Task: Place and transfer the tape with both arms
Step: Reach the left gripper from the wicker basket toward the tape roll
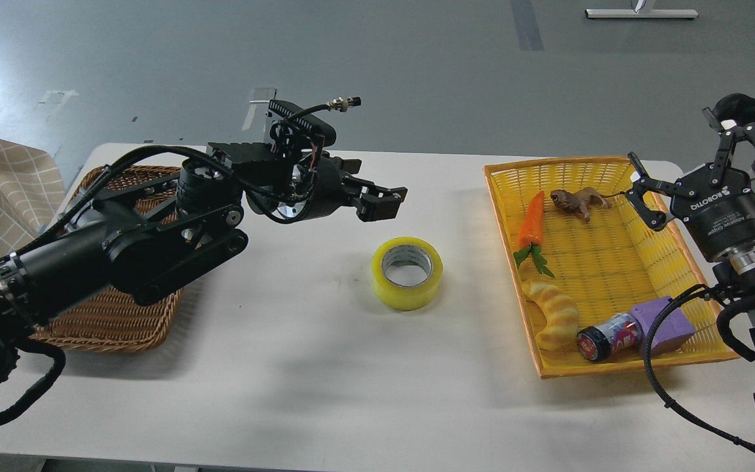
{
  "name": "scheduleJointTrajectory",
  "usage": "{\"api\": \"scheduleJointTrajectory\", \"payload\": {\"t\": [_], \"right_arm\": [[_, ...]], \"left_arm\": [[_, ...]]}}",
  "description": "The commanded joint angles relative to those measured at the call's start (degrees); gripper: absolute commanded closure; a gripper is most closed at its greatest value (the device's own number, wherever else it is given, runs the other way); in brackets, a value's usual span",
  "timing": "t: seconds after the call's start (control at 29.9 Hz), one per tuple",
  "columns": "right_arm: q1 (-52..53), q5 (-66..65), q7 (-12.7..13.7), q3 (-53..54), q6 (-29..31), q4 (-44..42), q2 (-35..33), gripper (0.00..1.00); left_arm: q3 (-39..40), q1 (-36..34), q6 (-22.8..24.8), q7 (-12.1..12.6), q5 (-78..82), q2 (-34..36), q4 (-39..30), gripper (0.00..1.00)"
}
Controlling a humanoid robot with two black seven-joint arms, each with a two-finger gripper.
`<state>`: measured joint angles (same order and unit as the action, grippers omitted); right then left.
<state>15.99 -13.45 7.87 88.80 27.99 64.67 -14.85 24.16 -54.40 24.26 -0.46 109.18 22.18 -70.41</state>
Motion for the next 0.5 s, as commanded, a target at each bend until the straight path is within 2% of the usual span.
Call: {"api": "scheduleJointTrajectory", "payload": {"t": [0.0,0.07,0.3,0.47], "right_arm": [[0.0,0.0,-0.1,0.0,0.0,-0.2,0.0,0.02],[0.0,0.0,0.0,0.0,0.0,-0.2,0.1,0.02],[0.0,-0.1,0.0,0.0,0.0,-0.3,0.1,0.02],[-0.1,-0.1,0.0,0.0,0.0,-0.3,0.2,0.02]], "left_arm": [[-2.6,-1.2,0.0,0.9,0.1,-1.3,0.0,0.02],[-3.1,-1.2,0.0,1.1,0.2,-2.0,0.2,0.02],[-6.0,-1.2,0.6,4.9,0.2,-4.0,0.5,0.02],[-7.9,-0.9,0.6,5.6,0.2,-4.3,0.7,0.02]]}}
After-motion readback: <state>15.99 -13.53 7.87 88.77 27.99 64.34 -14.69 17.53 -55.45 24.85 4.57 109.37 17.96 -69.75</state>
